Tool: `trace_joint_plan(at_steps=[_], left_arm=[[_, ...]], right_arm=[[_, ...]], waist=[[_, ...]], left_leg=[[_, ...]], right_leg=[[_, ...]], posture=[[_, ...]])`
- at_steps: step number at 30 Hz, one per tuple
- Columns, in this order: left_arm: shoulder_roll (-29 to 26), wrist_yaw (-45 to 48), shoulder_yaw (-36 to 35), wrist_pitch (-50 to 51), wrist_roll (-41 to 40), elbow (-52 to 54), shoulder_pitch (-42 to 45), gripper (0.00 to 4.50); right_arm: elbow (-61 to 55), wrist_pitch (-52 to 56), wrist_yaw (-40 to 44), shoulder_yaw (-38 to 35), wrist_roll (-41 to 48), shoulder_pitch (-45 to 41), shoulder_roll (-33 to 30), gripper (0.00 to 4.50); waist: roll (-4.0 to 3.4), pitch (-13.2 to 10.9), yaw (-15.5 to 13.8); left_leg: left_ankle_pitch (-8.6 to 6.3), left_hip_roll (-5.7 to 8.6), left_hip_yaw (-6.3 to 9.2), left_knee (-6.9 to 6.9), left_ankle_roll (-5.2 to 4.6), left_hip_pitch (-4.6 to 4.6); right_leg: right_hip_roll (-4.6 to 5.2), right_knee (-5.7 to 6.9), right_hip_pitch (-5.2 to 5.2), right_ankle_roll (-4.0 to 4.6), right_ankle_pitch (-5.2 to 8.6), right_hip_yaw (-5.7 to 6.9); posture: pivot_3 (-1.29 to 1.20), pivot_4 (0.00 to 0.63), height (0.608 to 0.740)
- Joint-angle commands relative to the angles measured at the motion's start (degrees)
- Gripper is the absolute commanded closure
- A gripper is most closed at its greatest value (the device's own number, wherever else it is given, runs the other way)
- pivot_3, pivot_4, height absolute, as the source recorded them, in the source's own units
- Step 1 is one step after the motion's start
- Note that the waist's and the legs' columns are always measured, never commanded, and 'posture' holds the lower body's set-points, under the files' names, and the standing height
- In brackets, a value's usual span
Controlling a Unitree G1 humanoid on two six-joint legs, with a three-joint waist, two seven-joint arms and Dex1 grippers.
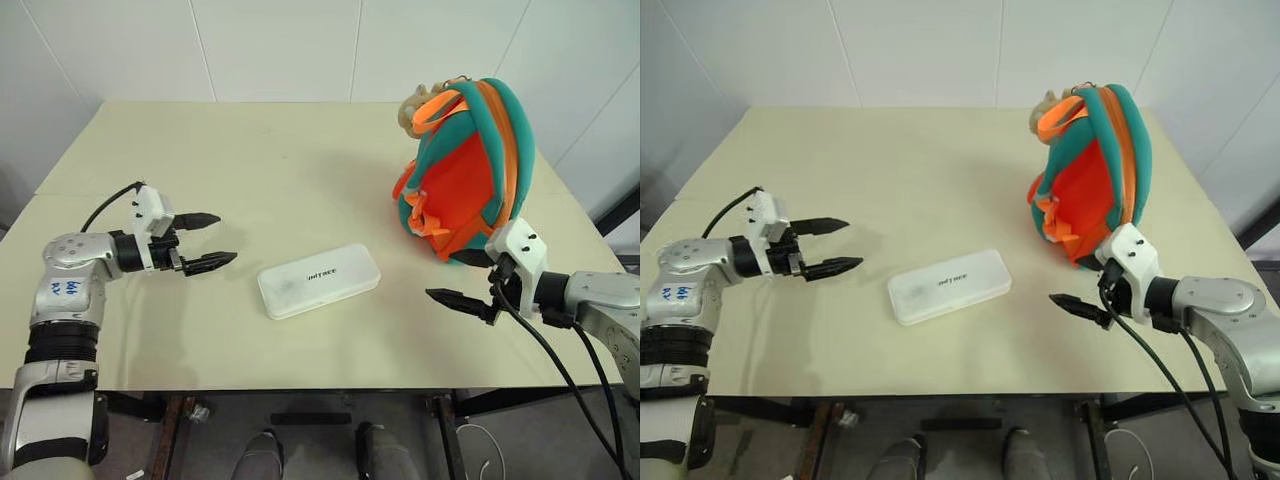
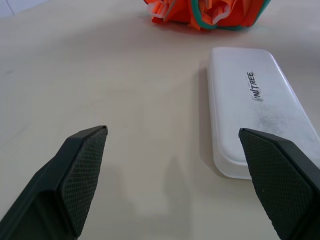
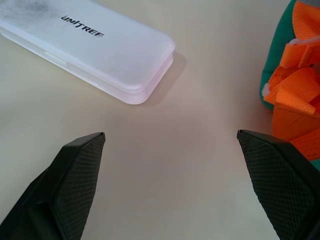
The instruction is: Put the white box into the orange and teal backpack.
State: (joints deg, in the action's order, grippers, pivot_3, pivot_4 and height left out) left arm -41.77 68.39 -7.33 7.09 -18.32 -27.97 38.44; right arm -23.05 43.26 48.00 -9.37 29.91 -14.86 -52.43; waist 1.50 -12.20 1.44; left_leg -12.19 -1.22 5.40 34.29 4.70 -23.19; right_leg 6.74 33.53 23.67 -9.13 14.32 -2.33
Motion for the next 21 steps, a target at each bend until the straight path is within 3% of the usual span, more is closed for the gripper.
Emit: trace_joint_plan(at_steps=[1, 14, 17, 21], left_arm=[[-0.4, 0.3, -0.3, -0.5, -0.3, 0.1, 2.8, 0.0], [0.4, 1.9, 0.7, -0.8, -0.2, 0.8, 2.6, 0.0], [-0.1, 1.8, 0.8, -0.2, 0.2, 1.5, 1.4, 0.57], [-1.3, 1.5, 0.9, 4.9, -0.5, 5.1, -0.7, 1.84]], right_arm=[[-2.6, 0.9, -1.4, -2.0, 1.5, -0.5, 0.7, 0.04], [-2.4, -0.1, -4.4, 1.0, 0.2, -2.5, 4.2, 0.04], [-1.1, -1.4, -4.7, 2.6, -0.8, -4.4, 5.0, 0.6], [0.8, -2.3, -5.1, 5.0, -2.1, -7.1, 6.5, 1.98]], waist=[[0.0, 0.0, 0.0], [0.0, 0.0, 0.1], [0.0, 0.0, 0.1], [0.0, 0.0, 0.2]], left_leg=[[0.0, 0.0, 0.0, 0.01, 0.0, -0.01], [0.0, -0.01, 0.0, 0.05, 0.0, 0.01], [0.0, -0.01, 0.0, 0.04, 0.0, 0.01], [0.0, -0.01, -0.01, 0.04, 0.0, 0.01]], right_leg=[[0.0, 0.0, 0.0, -0.01, 0.0, 0.0], [-0.01, 0.02, -0.01, -0.07, -0.04, -0.01], [-0.02, 0.02, 0.0, -0.08, -0.05, -0.01], [-0.02, 0.02, 0.0, -0.1, -0.06, -0.01]], posture=[[0.0, 0.15, 0.74], [0.0, 0.15, 0.74], [0.0, 0.15, 0.74], [0.0, 0.15, 0.74]])
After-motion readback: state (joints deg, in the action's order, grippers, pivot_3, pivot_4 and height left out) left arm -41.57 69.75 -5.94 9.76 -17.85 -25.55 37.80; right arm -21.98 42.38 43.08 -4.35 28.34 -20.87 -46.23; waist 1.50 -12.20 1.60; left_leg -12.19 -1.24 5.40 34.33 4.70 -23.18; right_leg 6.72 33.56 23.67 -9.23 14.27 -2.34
